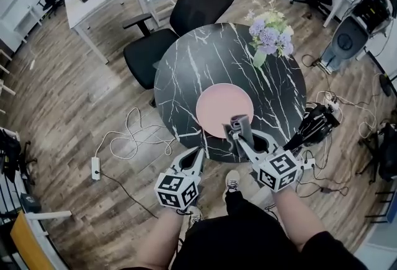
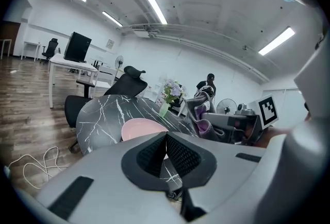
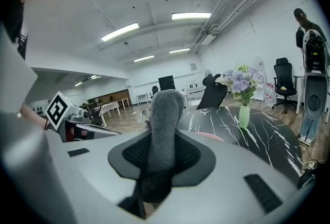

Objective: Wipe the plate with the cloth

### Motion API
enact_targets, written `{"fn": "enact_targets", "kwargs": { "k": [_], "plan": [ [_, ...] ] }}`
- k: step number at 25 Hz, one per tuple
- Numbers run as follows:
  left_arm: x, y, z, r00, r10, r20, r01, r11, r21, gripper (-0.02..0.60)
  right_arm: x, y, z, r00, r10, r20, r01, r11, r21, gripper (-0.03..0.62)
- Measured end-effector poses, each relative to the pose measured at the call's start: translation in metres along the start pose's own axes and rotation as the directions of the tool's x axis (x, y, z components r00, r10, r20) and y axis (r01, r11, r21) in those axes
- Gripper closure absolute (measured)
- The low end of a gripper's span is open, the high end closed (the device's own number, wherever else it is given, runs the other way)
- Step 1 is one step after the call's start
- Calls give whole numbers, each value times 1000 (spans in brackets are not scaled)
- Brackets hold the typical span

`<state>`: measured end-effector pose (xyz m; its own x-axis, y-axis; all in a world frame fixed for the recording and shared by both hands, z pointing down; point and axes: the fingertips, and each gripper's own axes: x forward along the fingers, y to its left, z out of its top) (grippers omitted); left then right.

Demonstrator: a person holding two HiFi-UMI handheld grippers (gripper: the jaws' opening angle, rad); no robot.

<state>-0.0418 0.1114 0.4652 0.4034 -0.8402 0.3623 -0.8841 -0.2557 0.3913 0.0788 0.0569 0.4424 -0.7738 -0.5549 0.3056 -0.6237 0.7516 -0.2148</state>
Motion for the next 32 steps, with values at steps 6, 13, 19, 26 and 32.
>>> {"fn": "enact_targets", "kwargs": {
  "k": [6, 13, 19, 26, 32],
  "plan": [
    [26, 11, 19, 998, 63, 19, -63, 998, -6, 561, 24, -29, 14, 999, 48, -7, -48, 999, -3, 488],
    [51, 23, 31, 988, 150, 22, -149, 989, -18, 560, 49, -50, 28, 992, 124, -12, -124, 992, -17, 488],
    [69, 25, 34, 981, 195, 2, -195, 981, -23, 558, 63, -65, 29, 984, 177, -25, -177, 984, -9, 488],
    [80, 36, 24, 961, 274, -44, -276, 960, -39, 462, 76, -76, 17, 972, 231, -44, -229, 972, 47, 488],
    [91, 43, 8, 952, 283, -115, -290, 955, -53, 398, 78, -78, 12, 969, 241, -53, -238, 969, 63, 488]
  ]
}}
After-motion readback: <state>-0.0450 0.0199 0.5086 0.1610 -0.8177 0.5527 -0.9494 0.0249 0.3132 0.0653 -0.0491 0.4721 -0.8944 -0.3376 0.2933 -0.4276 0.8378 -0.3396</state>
